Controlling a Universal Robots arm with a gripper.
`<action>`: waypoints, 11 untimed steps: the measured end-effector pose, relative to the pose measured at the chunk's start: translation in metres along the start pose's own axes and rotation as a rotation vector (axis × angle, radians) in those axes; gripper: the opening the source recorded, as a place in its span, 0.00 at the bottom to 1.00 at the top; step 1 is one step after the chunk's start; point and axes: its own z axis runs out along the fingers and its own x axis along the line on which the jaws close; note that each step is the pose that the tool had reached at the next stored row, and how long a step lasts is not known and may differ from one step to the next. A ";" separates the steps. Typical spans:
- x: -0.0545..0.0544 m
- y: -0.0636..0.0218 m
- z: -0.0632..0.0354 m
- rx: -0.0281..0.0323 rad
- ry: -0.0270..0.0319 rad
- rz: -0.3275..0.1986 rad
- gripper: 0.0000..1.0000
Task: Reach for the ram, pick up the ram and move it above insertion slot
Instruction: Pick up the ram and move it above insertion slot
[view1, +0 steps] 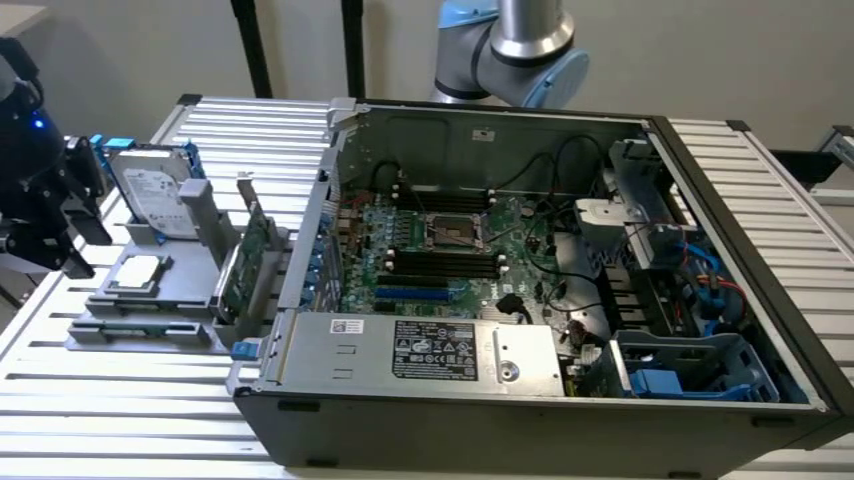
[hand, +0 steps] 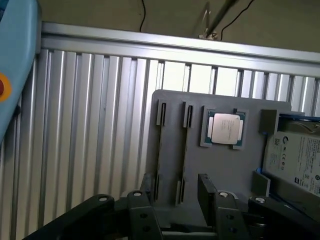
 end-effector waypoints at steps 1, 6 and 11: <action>0.001 0.0000 0.0018 0.0001 -0.0001 0.003 0.48; 0.003 -0.0019 0.0107 0.0004 -0.0002 0.014 0.48; 0.006 -0.0040 0.0199 0.0007 -0.0004 0.019 0.48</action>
